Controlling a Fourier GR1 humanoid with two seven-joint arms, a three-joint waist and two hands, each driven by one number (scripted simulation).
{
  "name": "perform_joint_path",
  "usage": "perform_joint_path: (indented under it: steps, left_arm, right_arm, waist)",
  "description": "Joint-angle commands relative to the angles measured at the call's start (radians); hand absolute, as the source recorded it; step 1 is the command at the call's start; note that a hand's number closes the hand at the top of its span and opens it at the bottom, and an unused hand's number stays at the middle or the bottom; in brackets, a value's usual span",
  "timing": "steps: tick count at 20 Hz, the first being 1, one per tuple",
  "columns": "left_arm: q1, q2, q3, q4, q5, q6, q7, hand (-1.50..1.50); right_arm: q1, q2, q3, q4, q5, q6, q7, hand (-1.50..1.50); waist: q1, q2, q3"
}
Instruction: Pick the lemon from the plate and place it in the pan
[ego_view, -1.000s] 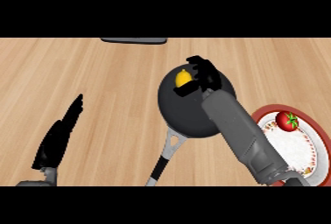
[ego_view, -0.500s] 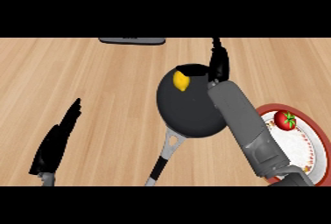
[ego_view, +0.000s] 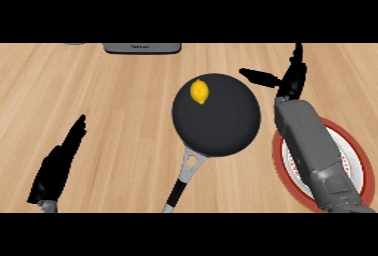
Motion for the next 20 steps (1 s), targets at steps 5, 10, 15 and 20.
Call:
perform_joint_path:
  steps: [5, 10, 15, 20]
  left_arm:
    - [0.059, 0.002, 0.011, -0.052, -0.01, -0.008, 0.005, 0.0]
    - [0.033, -0.013, 0.003, -0.097, -0.016, -0.007, 0.081, 0.0]
    - [0.011, -0.043, 0.008, -0.017, -0.035, -0.007, 0.015, 0.0]
    - [-0.014, -0.046, 0.03, -0.02, -0.049, -0.025, 0.034, 0.0]
  right_arm:
    - [0.323, -0.147, -0.012, -0.291, -0.054, 0.16, -0.08, -1.5]
    - [0.509, -0.277, -0.054, -0.424, -0.108, 0.304, -0.061, -1.5]
    - [0.65, -0.342, -0.116, -0.584, -0.176, 0.401, -0.048, -1.5]
    - [0.752, -0.358, -0.153, -0.665, -0.212, 0.494, -0.041, -1.5]
  waist:
    - [-0.02, -0.01, -0.001]
    - [-0.023, -0.008, -0.001]
    - [-0.016, -0.004, -0.001]
    - [-0.011, -0.004, -0.001]
